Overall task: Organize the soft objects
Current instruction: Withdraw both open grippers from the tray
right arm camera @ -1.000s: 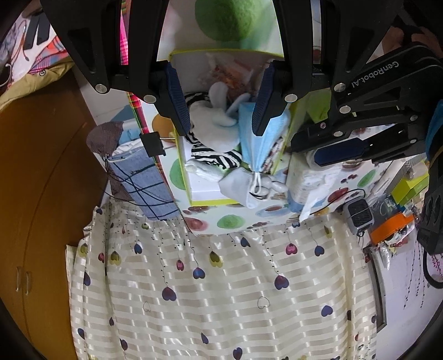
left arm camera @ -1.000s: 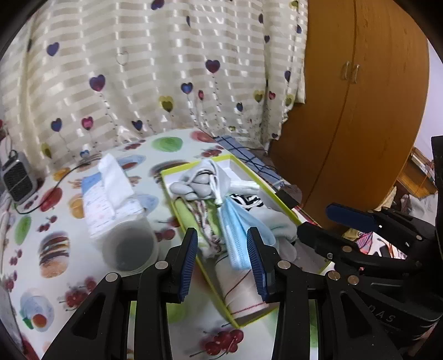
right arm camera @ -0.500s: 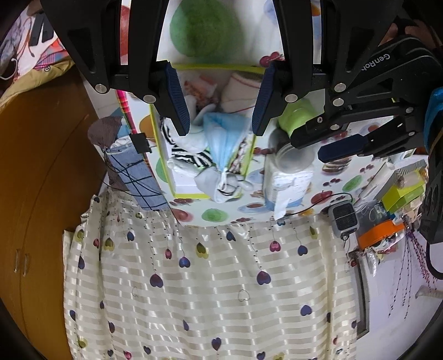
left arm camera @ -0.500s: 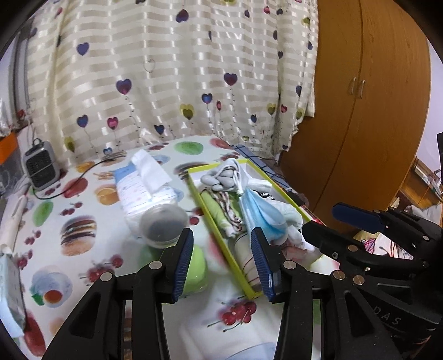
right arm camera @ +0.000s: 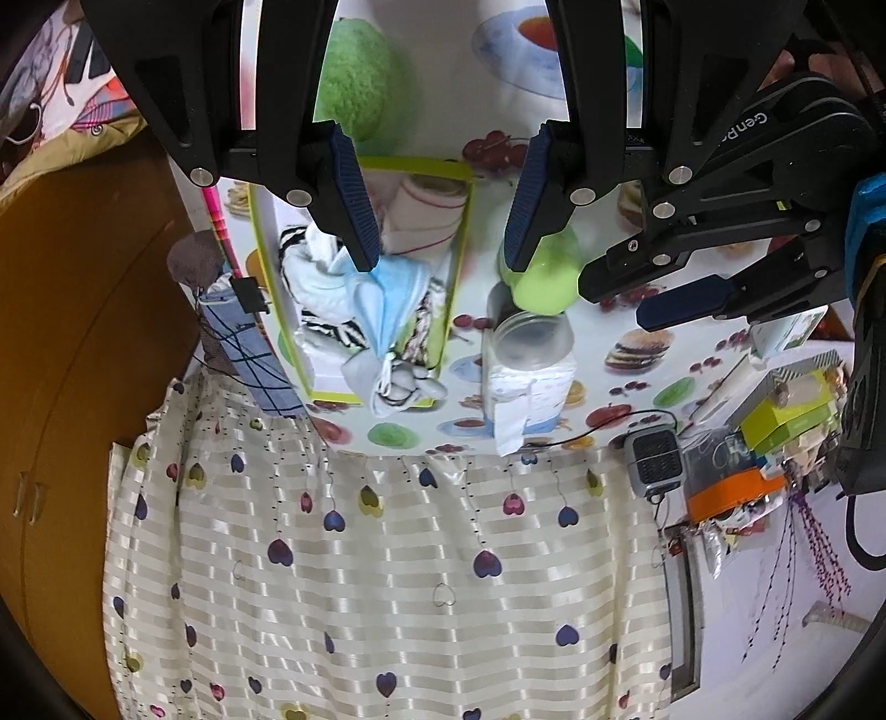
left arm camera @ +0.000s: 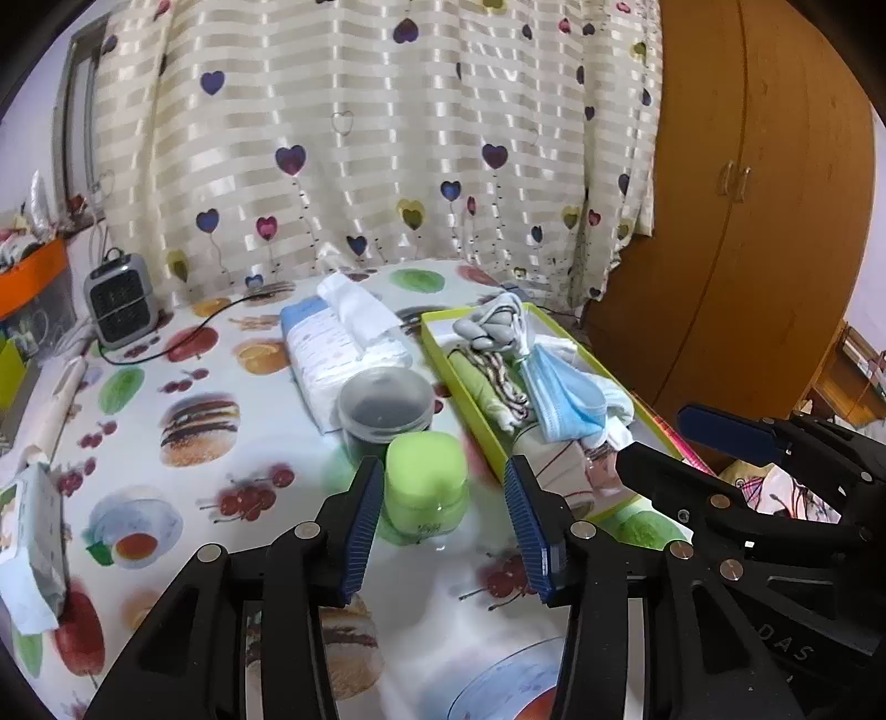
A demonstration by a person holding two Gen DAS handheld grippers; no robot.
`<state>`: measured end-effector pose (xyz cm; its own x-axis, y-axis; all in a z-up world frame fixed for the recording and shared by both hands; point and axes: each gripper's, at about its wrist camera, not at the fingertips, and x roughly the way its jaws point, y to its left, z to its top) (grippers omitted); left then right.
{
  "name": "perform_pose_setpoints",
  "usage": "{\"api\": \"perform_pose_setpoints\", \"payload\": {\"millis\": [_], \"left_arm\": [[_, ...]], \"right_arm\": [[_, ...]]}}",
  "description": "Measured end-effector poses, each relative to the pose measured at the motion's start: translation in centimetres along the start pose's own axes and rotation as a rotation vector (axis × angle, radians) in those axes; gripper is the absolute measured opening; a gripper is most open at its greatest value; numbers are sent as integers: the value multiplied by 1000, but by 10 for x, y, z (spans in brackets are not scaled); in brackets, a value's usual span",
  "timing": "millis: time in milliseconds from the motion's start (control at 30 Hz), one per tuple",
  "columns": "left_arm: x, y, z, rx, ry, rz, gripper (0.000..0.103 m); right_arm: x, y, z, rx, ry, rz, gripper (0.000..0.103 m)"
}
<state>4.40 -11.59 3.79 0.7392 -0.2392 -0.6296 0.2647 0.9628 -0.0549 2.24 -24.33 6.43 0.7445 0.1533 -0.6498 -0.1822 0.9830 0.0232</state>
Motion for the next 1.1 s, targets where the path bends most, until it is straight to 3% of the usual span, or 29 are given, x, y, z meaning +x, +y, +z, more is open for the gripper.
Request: {"api": "perform_pose_setpoints", "payload": {"millis": [533,700,1100], "left_arm": [[-2,2,-12,8,-1,63,45],[-2,2,-14,-16,5,22,44],[-1,0,-15,-14,13,28,44]], "right_arm": [[3,9,-10,3,11,25,48],[3,9,-11,10,7,25,48],[2,7,-13,15,11,23,48]]}}
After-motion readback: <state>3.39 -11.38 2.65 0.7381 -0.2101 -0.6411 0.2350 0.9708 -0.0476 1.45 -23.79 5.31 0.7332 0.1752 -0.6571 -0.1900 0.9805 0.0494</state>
